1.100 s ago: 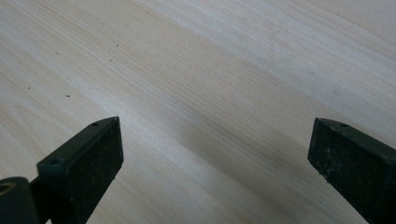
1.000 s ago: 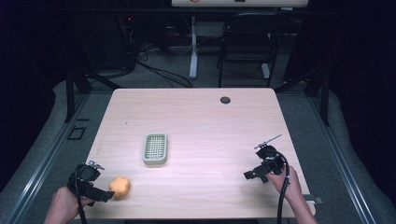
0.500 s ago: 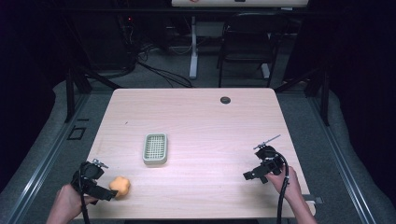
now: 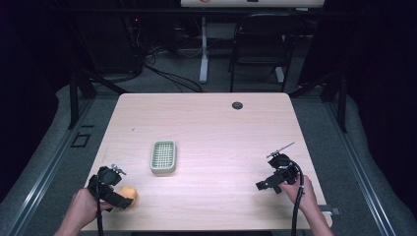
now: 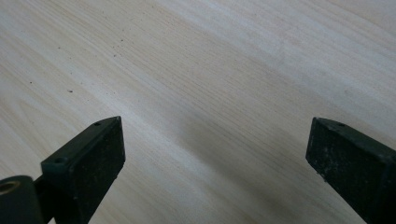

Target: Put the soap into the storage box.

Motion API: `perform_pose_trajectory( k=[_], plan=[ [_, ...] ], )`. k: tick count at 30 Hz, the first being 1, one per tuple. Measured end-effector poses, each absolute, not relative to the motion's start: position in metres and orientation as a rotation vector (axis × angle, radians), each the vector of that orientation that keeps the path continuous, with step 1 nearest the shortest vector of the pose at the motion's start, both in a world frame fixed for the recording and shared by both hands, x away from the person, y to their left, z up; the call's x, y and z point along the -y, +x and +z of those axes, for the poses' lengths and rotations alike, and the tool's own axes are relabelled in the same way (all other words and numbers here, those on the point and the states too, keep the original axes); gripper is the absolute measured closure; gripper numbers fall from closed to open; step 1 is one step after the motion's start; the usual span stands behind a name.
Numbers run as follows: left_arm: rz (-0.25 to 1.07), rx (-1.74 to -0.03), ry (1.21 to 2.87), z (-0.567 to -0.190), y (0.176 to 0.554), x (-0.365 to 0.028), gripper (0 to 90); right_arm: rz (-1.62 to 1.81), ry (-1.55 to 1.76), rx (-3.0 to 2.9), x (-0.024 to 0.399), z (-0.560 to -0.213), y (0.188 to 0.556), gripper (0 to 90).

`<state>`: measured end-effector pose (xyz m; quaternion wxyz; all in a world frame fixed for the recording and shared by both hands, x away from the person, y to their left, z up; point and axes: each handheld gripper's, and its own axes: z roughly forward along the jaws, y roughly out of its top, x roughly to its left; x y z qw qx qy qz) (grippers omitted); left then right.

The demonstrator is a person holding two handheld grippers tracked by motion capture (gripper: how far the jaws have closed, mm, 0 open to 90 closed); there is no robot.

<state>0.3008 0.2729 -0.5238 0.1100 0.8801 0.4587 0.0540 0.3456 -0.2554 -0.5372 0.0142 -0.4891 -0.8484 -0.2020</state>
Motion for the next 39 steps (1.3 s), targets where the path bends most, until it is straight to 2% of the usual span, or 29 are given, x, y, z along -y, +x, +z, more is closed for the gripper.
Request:
perform_pose_trajectory(
  k=[10, 21, 32, 39],
  plan=[
    [0.14, -1.322, 2.636, -0.534, 0.308, -0.264, 1.0, -0.633, -1.515, 2.627, 0.254, -0.537, 0.346, 4.3],
    [0.143, -1.32, 2.647, -0.539, 0.31, -0.263, 17.4, -0.625, -1.52, 2.633, 0.254, -0.538, 0.345, 4.3],
    [0.097, -1.305, 2.68, -0.544, 0.31, -0.262, 25.3, -0.627, -1.524, 2.63, 0.254, -0.538, 0.345, 4.5],
    [0.097, -1.305, 2.685, -0.544, 0.309, -0.261, 26.1, -0.627, -1.524, 2.628, 0.254, -0.538, 0.345, 4.5]
  ],
)
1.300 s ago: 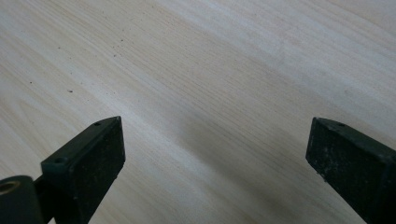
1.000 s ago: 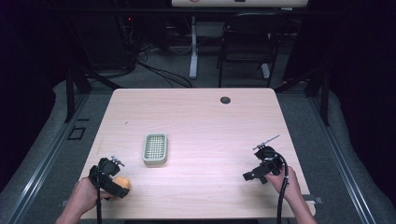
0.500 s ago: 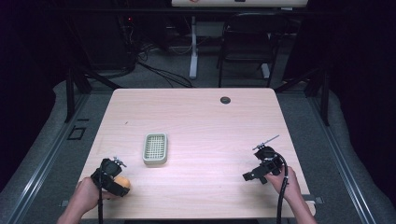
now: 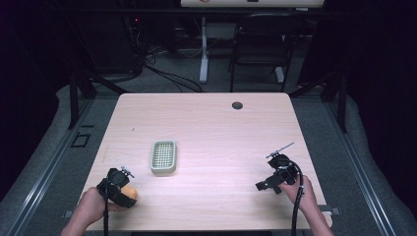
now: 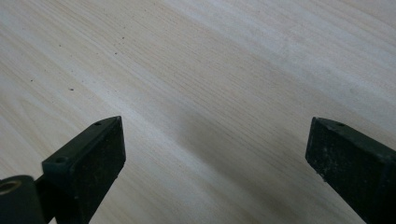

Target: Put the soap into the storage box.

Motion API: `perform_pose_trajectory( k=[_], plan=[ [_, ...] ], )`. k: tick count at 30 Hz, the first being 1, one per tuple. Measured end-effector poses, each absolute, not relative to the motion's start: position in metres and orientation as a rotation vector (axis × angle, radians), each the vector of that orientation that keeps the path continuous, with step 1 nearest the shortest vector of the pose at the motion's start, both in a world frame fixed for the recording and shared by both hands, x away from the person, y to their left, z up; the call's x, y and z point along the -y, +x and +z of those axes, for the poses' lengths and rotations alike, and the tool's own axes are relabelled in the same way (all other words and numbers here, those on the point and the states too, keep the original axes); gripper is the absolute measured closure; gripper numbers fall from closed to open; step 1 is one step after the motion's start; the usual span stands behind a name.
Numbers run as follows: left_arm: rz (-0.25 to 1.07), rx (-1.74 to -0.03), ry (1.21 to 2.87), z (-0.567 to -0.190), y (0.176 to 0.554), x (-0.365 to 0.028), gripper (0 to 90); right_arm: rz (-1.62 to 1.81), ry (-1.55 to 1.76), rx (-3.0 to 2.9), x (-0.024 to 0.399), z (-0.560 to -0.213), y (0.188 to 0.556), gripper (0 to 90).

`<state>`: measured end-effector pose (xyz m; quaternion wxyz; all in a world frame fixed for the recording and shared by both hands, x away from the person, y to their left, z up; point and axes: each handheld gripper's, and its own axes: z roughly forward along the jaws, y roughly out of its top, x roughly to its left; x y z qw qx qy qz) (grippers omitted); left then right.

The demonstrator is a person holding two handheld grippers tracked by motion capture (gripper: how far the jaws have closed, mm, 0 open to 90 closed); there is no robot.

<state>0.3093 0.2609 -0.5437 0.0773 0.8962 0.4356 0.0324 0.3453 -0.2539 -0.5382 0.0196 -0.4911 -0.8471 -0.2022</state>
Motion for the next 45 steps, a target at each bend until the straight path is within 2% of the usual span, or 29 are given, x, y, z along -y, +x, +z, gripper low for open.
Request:
perform_pose_trajectory(
  k=[28, 45],
  plan=[
    [0.126, -1.297, 2.644, -0.528, 0.309, -0.266, 26.8, -0.631, -1.532, 2.624, 0.254, -0.537, 0.345, 4.5],
    [0.121, -1.278, 2.653, -0.518, 0.323, -0.263, 26.7, -0.647, -1.545, 2.611, 0.254, -0.538, 0.344, 4.6]
  ],
)
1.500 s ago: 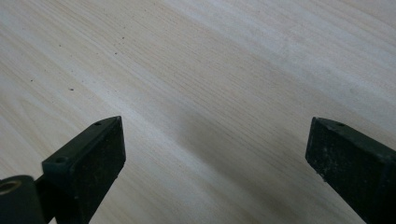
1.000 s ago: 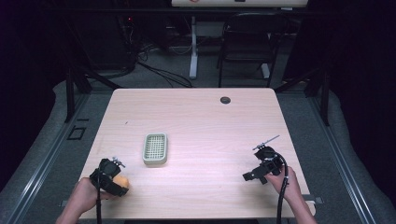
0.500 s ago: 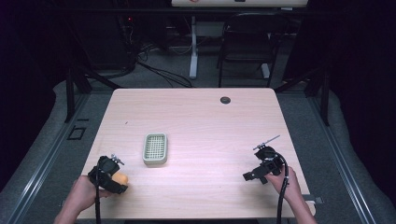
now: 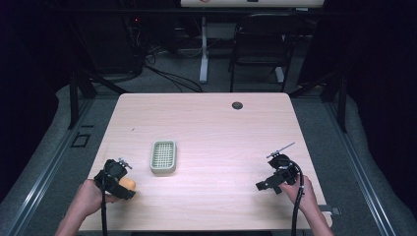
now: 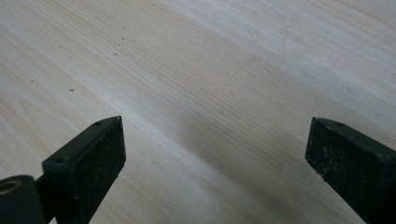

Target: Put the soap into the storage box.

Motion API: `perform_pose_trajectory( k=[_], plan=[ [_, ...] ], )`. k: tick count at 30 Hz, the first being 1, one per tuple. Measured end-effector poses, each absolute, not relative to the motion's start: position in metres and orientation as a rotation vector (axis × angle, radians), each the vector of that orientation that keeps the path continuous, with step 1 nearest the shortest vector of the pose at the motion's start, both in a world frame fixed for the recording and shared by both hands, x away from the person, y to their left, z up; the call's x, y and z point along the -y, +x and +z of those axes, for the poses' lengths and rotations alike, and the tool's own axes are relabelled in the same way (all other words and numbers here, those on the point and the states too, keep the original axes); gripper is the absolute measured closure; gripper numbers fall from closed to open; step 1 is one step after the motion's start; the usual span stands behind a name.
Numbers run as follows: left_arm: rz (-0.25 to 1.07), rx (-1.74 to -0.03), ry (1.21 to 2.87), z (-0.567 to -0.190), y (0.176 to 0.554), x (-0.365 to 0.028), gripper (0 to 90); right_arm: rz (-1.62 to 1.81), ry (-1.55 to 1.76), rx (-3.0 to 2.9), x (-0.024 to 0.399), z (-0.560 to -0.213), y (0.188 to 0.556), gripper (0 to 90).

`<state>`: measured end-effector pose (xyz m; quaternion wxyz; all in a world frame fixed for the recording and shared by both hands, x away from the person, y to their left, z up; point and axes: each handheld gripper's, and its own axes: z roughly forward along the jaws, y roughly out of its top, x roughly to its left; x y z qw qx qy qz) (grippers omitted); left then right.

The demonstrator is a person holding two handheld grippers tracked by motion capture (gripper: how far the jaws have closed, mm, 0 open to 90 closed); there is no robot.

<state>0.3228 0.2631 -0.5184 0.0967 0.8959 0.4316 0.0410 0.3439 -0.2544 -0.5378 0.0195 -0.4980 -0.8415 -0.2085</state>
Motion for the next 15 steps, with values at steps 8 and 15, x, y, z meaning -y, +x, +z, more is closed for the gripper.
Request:
perform_pose_trajectory(
  k=[8, 15],
  plan=[
    [0.112, -1.267, 2.657, -0.516, 0.329, -0.262, 26.8, -0.659, -1.57, 2.608, 0.254, -0.539, 0.343, 4.6],
    [0.109, -1.254, 2.666, -0.513, 0.334, -0.259, 26.8, -0.644, -1.548, 2.62, 0.255, -0.538, 0.344, 4.6]
  ],
)
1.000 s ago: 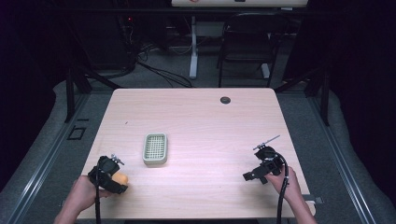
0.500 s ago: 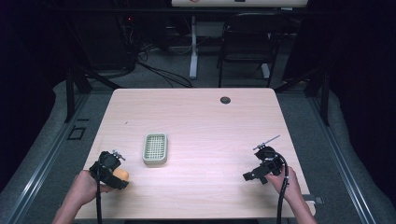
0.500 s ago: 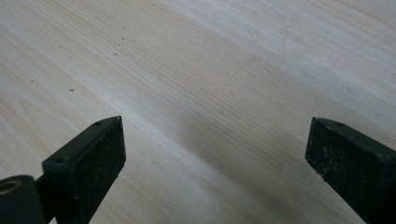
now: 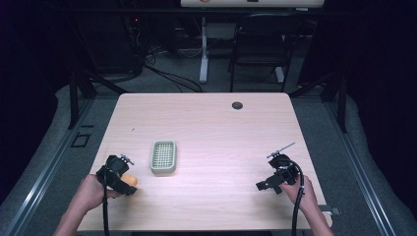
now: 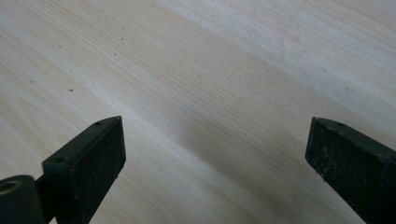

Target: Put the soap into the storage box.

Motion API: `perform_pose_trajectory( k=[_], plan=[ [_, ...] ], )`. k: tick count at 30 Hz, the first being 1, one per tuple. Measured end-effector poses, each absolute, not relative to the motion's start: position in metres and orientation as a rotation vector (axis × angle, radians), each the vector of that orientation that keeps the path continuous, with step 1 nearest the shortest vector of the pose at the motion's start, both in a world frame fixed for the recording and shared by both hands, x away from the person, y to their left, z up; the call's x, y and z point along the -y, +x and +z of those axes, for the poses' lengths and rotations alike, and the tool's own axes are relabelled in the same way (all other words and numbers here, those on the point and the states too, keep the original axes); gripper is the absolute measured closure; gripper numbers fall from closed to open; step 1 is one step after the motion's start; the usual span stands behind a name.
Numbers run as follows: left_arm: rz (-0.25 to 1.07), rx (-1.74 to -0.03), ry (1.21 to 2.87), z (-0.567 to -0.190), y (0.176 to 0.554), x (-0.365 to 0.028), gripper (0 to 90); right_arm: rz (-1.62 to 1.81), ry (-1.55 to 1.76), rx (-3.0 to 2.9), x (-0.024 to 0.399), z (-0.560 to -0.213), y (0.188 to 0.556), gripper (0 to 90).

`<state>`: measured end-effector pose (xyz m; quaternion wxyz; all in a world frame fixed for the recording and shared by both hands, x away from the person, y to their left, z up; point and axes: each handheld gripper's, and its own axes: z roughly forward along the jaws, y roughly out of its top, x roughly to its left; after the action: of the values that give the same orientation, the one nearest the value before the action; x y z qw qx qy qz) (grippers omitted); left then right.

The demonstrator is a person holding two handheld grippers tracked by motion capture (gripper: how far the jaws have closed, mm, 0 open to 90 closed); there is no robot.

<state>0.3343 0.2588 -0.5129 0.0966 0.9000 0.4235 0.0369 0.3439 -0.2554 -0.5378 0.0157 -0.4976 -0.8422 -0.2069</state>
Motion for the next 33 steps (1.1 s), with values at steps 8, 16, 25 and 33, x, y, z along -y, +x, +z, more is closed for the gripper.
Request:
perform_pose_trajectory(
  k=[8, 16, 25, 33],
  plan=[
    [0.105, -1.219, 2.679, -0.506, 0.341, -0.252, 26.8, -0.635, -1.536, 2.626, 0.256, -0.537, 0.344, 4.6],
    [0.113, -1.197, 2.691, -0.498, 0.352, -0.245, 26.8, -0.635, -1.531, 2.625, 0.256, -0.537, 0.345, 4.6],
    [0.113, -1.181, 2.694, -0.494, 0.36, -0.241, 26.8, -0.623, -1.525, 2.628, 0.256, -0.537, 0.345, 4.7],
    [0.104, -1.17, 2.698, -0.494, 0.365, -0.237, 26.7, -0.611, -1.521, 2.639, 0.257, -0.537, 0.345, 4.6]
  ],
)
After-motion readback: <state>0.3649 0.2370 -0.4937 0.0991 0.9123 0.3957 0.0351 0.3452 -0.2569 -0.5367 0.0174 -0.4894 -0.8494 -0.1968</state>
